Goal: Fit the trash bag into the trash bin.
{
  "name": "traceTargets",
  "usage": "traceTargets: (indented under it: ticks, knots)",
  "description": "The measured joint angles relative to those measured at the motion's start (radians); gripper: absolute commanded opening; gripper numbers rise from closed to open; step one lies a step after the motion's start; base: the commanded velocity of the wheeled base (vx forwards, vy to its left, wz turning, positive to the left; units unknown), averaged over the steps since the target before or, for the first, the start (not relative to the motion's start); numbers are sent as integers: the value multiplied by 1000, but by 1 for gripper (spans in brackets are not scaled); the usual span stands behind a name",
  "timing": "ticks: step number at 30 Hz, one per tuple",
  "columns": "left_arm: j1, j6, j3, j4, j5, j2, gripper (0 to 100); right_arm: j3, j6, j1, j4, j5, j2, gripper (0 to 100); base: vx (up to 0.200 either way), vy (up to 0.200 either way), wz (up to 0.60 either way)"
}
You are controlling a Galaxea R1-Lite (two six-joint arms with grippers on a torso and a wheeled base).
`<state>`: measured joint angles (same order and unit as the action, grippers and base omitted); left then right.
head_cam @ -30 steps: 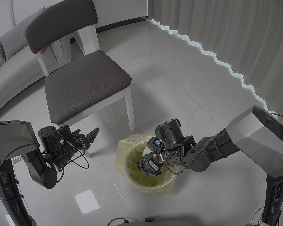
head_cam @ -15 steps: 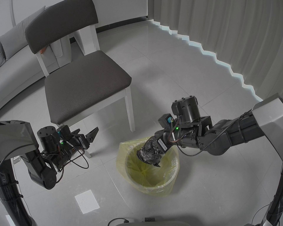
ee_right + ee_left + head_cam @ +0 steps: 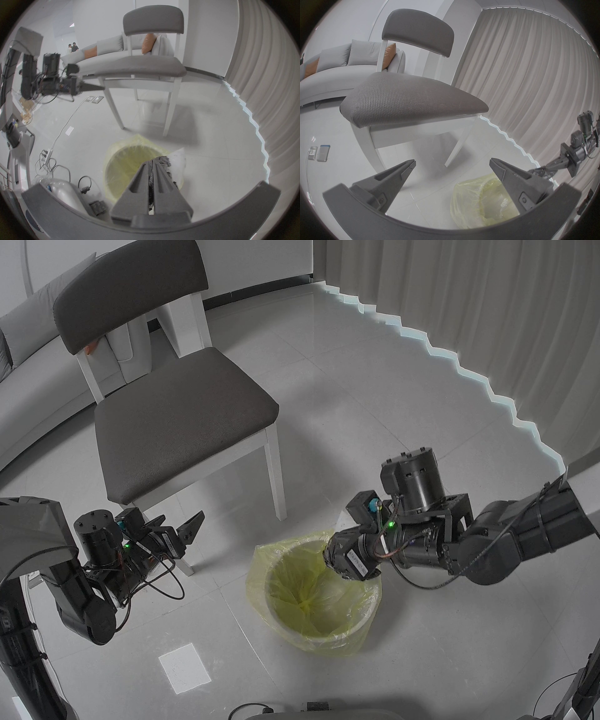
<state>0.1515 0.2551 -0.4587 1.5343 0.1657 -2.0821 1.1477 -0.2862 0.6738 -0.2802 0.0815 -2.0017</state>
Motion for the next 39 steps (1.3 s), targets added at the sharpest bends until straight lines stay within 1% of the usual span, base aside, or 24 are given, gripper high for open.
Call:
traceTargets:
  ticks: [5,11,16,19,22,29,39]
  knots:
    - [5,1,6,18,0,-12,100,-70,0,26,-1,0,31,0,0,0,0]
    - [3,1,23,19,1,-23,100,-100,5,53,-1,0,42,0,0,0,0]
    - [1,1,29,19,1,-27,100,-104,5,63,-6,0,5,0,0,0,0]
    - [-1,0,30,19,0,-27,100,-103,5,63,-41,0,-31,0,0,0,0]
    - [-6,1,31,19,1,-28,100,-90,5,59,-73,0,-66,0,0,0,0]
    - [-15,1,28,19,1,-40,100,-23,4,30,-72,-2,-143,0,0,0,0]
    - [-16,0,19,19,2,-59,100,71,1,12,-66,-2,-248,0,0,0,0]
